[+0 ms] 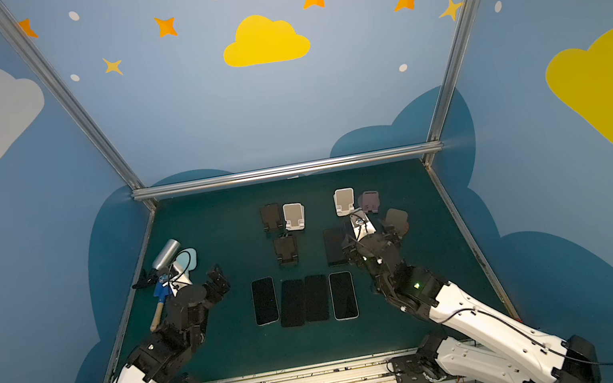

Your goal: Remove the phone from the phone stand

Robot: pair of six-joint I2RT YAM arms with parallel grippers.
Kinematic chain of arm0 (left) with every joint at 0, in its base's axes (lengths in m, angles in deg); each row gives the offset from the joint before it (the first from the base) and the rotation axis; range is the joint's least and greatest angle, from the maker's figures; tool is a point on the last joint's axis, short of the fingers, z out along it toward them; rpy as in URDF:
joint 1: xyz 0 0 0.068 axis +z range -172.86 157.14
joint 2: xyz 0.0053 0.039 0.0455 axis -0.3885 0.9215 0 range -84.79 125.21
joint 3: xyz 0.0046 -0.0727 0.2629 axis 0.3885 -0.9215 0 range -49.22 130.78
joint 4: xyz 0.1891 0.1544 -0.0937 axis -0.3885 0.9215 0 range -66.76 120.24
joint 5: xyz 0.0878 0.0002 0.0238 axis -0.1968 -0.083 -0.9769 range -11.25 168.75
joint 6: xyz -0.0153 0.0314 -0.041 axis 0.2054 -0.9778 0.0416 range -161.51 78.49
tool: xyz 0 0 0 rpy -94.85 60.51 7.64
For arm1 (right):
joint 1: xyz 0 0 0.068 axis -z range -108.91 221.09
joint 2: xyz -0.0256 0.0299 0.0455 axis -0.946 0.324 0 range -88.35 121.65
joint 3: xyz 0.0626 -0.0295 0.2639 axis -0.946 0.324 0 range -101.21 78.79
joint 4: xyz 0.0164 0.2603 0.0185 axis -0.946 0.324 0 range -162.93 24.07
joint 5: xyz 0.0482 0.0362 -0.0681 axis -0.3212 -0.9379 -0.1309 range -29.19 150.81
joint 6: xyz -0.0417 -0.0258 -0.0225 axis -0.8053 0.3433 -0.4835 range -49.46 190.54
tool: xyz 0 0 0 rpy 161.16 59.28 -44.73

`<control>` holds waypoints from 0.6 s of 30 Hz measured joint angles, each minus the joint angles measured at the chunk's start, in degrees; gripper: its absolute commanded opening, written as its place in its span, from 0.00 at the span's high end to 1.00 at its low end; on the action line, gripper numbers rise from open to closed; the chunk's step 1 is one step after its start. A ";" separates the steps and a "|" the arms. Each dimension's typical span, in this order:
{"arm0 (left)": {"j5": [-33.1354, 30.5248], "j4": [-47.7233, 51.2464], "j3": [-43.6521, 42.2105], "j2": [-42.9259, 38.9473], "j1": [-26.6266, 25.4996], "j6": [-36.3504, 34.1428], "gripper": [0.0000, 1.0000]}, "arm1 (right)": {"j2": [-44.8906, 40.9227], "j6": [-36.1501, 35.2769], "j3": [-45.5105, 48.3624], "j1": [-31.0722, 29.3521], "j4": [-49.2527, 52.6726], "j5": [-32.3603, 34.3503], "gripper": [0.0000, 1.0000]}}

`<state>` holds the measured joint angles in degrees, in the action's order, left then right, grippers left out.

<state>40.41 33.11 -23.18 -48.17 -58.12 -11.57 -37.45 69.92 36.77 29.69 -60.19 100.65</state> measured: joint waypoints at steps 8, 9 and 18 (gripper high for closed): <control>-6.10 -24.48 -6.23 9.77 6.86 -21.11 0.00 | -1.27 -7.34 17.22 24.33 -18.43 -17.88 0.09; -6.01 -26.14 -6.05 11.89 8.52 -22.25 0.00 | 0.63 -7.67 17.70 26.21 -20.50 -19.69 0.09; 1.18 -47.17 -7.98 38.77 23.23 -28.04 0.00 | 22.01 -8.31 9.38 36.52 -25.18 -30.45 0.08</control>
<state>41.59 -14.06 -31.15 -9.40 -34.89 -39.62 -15.44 61.61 46.15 66.21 -85.37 70.20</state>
